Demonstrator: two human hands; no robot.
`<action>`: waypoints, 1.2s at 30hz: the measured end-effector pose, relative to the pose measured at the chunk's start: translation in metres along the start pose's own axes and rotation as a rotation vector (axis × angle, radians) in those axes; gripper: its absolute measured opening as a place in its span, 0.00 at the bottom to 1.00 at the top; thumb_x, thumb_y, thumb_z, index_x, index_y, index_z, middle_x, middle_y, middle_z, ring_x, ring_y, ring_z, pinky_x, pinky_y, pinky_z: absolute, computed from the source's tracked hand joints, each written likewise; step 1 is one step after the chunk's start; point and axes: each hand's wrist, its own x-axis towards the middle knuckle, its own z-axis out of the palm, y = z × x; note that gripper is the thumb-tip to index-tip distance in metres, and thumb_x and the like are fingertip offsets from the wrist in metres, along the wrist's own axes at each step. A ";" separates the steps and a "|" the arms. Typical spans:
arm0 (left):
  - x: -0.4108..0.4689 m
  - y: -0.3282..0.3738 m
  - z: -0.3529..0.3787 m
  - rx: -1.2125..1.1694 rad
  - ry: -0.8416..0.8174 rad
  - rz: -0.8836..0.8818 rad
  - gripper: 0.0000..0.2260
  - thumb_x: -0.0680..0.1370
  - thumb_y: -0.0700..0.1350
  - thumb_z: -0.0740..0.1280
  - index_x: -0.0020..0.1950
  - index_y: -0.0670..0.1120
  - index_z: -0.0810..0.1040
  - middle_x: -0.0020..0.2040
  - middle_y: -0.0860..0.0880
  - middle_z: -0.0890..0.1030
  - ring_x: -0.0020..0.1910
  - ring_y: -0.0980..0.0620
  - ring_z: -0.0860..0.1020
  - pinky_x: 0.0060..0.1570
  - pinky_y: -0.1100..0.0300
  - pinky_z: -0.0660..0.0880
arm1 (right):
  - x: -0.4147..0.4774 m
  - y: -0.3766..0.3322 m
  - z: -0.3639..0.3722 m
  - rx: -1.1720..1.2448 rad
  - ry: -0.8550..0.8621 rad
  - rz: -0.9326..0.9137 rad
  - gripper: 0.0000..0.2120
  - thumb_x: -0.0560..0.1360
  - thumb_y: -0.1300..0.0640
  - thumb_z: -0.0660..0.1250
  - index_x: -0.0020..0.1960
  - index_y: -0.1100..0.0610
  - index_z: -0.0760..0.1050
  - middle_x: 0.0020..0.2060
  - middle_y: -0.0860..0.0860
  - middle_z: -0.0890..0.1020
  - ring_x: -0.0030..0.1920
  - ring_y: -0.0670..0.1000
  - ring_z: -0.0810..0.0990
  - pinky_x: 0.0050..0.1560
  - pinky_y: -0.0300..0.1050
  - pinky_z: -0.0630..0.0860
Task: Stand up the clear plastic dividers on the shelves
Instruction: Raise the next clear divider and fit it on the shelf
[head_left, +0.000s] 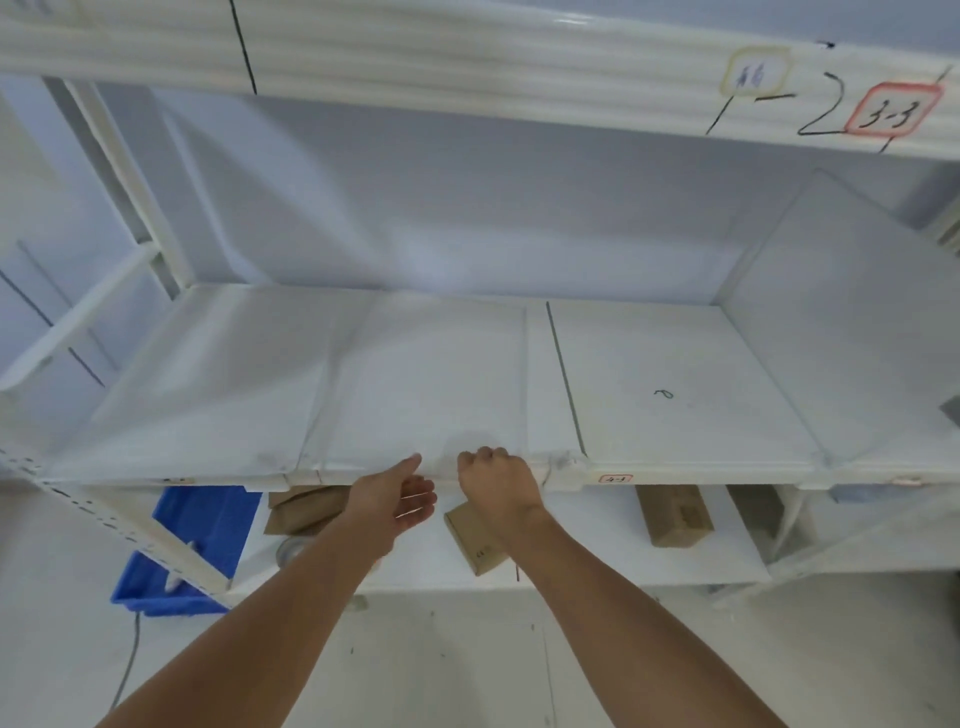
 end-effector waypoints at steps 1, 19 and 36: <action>0.001 -0.005 0.003 -0.019 -0.003 0.021 0.11 0.78 0.44 0.74 0.48 0.35 0.79 0.40 0.40 0.82 0.36 0.44 0.81 0.36 0.53 0.81 | -0.002 0.003 -0.002 0.027 0.018 -0.007 0.14 0.74 0.67 0.69 0.58 0.64 0.74 0.49 0.58 0.82 0.48 0.58 0.83 0.44 0.50 0.80; -0.073 0.053 0.154 0.883 0.031 0.874 0.10 0.77 0.41 0.68 0.38 0.38 0.82 0.32 0.43 0.85 0.24 0.50 0.83 0.26 0.66 0.80 | -0.030 0.115 0.003 0.530 0.259 0.236 0.11 0.81 0.52 0.58 0.45 0.58 0.70 0.35 0.54 0.75 0.34 0.57 0.73 0.35 0.45 0.68; -0.065 0.057 0.223 1.305 -0.162 1.017 0.10 0.76 0.41 0.66 0.39 0.36 0.79 0.34 0.42 0.85 0.29 0.46 0.85 0.39 0.48 0.85 | -0.015 0.159 0.039 0.846 0.132 0.275 0.15 0.76 0.53 0.59 0.40 0.60 0.79 0.34 0.52 0.85 0.39 0.52 0.82 0.44 0.48 0.80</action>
